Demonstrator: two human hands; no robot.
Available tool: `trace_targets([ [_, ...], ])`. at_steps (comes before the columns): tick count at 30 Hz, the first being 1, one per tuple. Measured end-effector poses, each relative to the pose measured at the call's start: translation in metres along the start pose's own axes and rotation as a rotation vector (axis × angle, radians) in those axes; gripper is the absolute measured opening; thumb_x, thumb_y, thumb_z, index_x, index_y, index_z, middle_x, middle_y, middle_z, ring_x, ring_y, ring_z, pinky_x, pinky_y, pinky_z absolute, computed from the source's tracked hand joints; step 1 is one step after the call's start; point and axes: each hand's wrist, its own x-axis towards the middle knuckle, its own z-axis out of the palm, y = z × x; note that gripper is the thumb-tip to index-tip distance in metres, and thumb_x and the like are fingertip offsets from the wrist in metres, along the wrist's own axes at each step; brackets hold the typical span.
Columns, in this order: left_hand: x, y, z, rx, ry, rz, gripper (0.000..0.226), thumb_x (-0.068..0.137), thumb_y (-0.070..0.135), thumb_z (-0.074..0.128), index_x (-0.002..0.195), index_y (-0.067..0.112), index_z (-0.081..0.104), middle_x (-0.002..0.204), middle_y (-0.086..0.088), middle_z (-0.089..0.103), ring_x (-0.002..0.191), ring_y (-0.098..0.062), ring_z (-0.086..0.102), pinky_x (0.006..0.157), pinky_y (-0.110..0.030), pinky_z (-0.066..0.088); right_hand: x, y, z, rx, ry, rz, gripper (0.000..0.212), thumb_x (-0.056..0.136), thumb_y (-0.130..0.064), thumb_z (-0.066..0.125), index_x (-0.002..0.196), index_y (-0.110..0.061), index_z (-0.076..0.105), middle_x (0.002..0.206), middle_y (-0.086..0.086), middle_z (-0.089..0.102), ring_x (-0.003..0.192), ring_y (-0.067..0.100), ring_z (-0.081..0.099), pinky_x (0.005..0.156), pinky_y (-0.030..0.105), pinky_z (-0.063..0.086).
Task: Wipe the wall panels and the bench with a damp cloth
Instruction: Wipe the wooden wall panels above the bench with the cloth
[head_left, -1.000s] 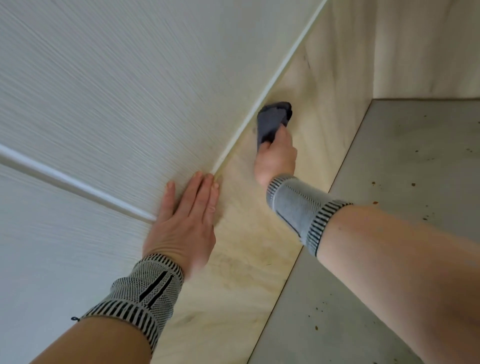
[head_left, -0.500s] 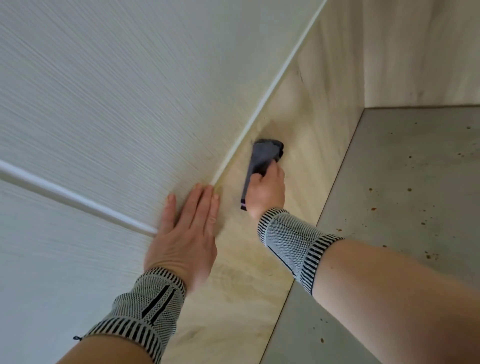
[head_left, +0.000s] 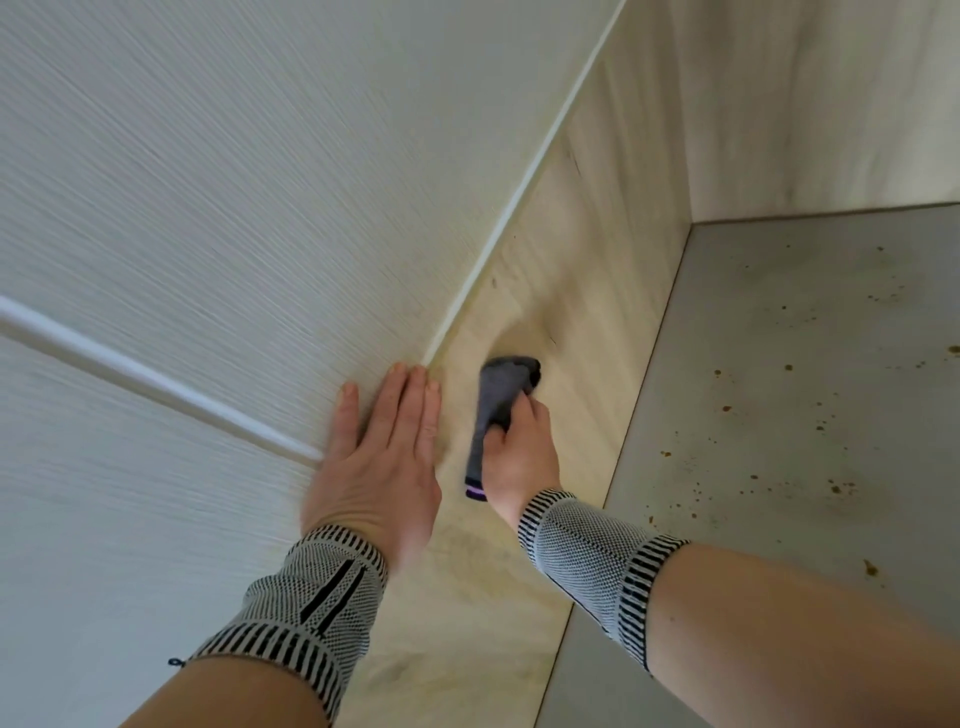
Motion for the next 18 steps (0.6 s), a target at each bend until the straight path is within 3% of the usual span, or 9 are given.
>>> trace_targets([
  [2, 0.000, 0.002, -0.003, 0.011, -0.077, 0.023, 0.072, 0.096, 0.037, 0.010, 0.132, 0.002, -0.043, 0.158, -0.011, -0.029, 0.149, -0.027, -0.023, 0.092, -0.053, -0.044, -0.009, -0.017, 0.007, 0.081, 0.030, -0.159, 0.046, 0.097, -0.011, 0.043, 0.143, -0.009, 0.039, 0.148, 0.003, 0.032, 0.129, 0.018, 0.042, 0.111, 0.025, 0.033],
  [4, 0.001, 0.003, -0.005, 0.034, -0.160, 0.026, 0.066, 0.096, 0.038, -0.002, 0.123, 0.002, -0.050, 0.157, -0.011, -0.033, 0.146, -0.029, -0.030, 0.088, -0.052, -0.047, -0.017, -0.025, 0.012, 0.108, 0.030, -0.238, 0.046, 0.098, -0.012, 0.045, 0.144, -0.011, 0.039, 0.149, 0.001, 0.030, 0.132, 0.015, 0.038, 0.114, 0.028, 0.030],
  [6, 0.003, 0.003, -0.007, 0.033, -0.179, 0.024, 0.067, 0.097, 0.038, 0.000, 0.122, 0.002, -0.051, 0.158, -0.012, -0.033, 0.145, -0.029, -0.032, 0.089, -0.052, -0.046, -0.018, -0.017, 0.011, 0.068, 0.019, -0.254, 0.048, 0.099, -0.014, 0.044, 0.146, -0.010, 0.035, 0.150, 0.000, 0.028, 0.132, 0.015, 0.038, 0.113, 0.027, 0.031],
  [9, 0.002, 0.001, -0.009, 0.027, -0.156, 0.026, 0.072, 0.099, 0.034, 0.009, 0.125, 0.002, -0.049, 0.158, -0.011, -0.032, 0.146, -0.028, -0.030, 0.088, -0.053, -0.045, -0.011, 0.004, 0.001, 0.014, -0.046, 0.026, 0.048, 0.101, -0.014, 0.039, 0.148, -0.011, 0.030, 0.152, 0.003, 0.027, 0.117, 0.017, 0.049, 0.094, 0.016, 0.038],
  [11, 0.000, 0.001, -0.008, 0.032, -0.153, 0.027, 0.072, 0.099, 0.033, 0.012, 0.129, 0.002, -0.046, 0.159, -0.011, -0.031, 0.146, -0.029, -0.029, 0.091, -0.053, -0.043, -0.010, 0.009, -0.005, -0.003, -0.088, 0.296, 0.049, 0.103, -0.012, 0.035, 0.150, -0.011, 0.025, 0.153, 0.006, 0.026, 0.105, 0.020, 0.054, 0.080, 0.016, 0.041],
  [12, 0.000, 0.001, -0.008, 0.031, -0.139, 0.024, 0.072, 0.100, 0.034, 0.013, 0.131, 0.002, -0.044, 0.159, -0.011, -0.030, 0.147, -0.029, -0.028, 0.092, -0.054, -0.041, -0.010, 0.008, -0.005, -0.001, -0.078, 0.313, 0.048, 0.102, -0.011, 0.035, 0.150, -0.011, 0.026, 0.152, 0.007, 0.026, 0.109, 0.023, 0.054, 0.080, 0.018, 0.039],
  [14, 0.001, 0.000, -0.007, 0.040, -0.131, 0.028, 0.072, 0.100, 0.036, 0.014, 0.132, 0.003, -0.042, 0.160, -0.011, -0.029, 0.147, -0.029, -0.027, 0.092, -0.054, -0.041, -0.010, -0.004, 0.001, 0.052, -0.015, 0.168, 0.045, 0.100, -0.010, 0.038, 0.145, -0.009, 0.034, 0.147, 0.008, 0.031, 0.118, 0.025, 0.049, 0.088, 0.019, 0.035],
  [18, 0.001, 0.000, -0.007, 0.028, -0.135, 0.024, 0.072, 0.101, 0.041, 0.011, 0.132, 0.003, -0.041, 0.160, -0.011, -0.027, 0.147, -0.028, -0.027, 0.092, -0.053, -0.040, -0.024, -0.021, 0.015, 0.229, 0.025, -0.120, 0.048, 0.095, -0.008, 0.046, 0.143, -0.009, 0.041, 0.141, 0.002, 0.034, 0.121, 0.011, 0.044, 0.099, 0.011, 0.028],
])
